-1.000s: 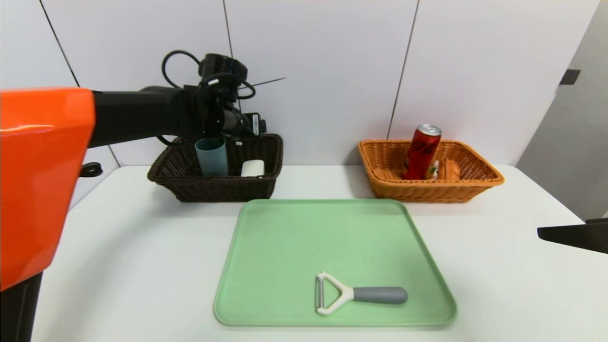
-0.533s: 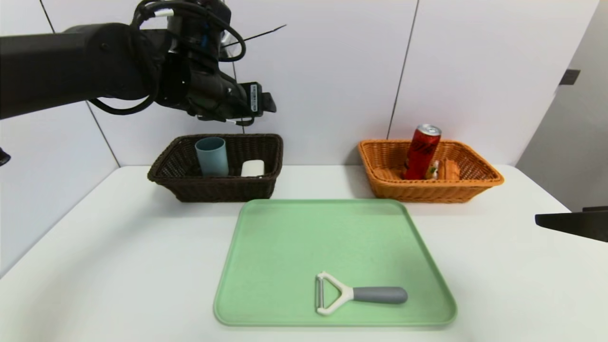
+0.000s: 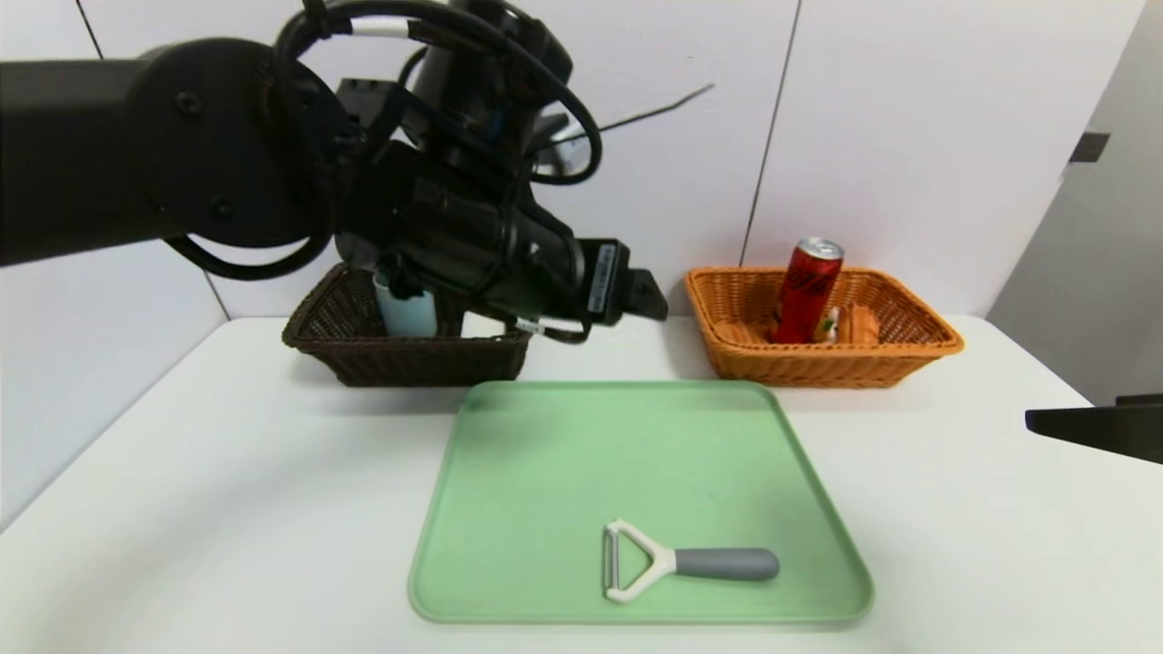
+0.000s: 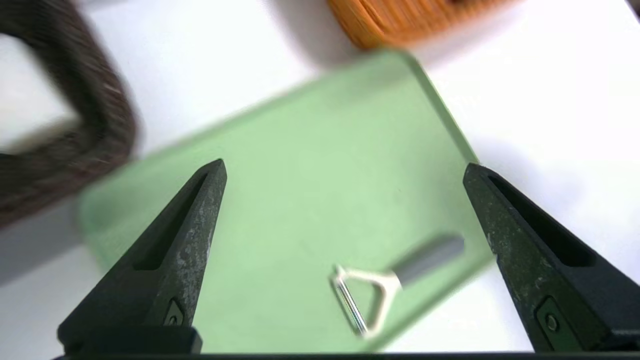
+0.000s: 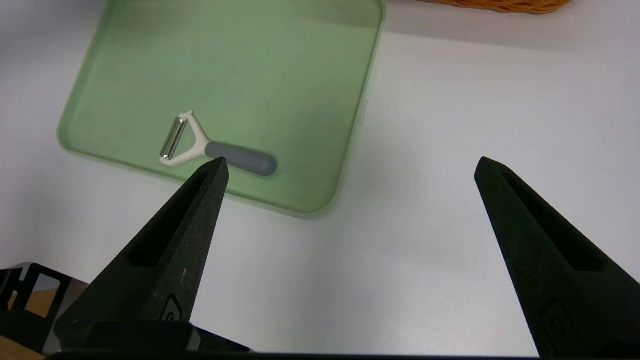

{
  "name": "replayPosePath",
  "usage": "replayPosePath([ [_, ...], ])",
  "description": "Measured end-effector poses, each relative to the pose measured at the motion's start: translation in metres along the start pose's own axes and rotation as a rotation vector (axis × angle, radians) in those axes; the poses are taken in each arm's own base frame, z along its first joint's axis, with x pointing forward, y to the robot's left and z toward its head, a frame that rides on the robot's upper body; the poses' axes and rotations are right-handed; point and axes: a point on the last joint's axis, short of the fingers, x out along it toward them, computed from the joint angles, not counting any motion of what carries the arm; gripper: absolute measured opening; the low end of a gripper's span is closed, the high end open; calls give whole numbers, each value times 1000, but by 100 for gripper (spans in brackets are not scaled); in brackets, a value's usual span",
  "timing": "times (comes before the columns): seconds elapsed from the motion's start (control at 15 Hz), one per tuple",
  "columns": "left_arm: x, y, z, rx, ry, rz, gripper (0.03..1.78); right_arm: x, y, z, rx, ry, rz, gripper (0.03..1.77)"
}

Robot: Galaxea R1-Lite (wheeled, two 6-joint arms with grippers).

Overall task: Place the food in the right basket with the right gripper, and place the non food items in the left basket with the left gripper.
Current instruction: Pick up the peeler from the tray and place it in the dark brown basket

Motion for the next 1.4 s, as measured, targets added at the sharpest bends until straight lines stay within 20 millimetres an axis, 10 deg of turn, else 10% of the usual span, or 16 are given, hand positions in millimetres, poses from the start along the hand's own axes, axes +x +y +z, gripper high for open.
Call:
replayPosePath([
  [0.47,0,-36,-63,354,219,-304,169,0,0,0,1,0,2,170],
  [1.4,66,-46,-105,721,194,-538,169,2,-4,-1,17,10,-22,170],
])
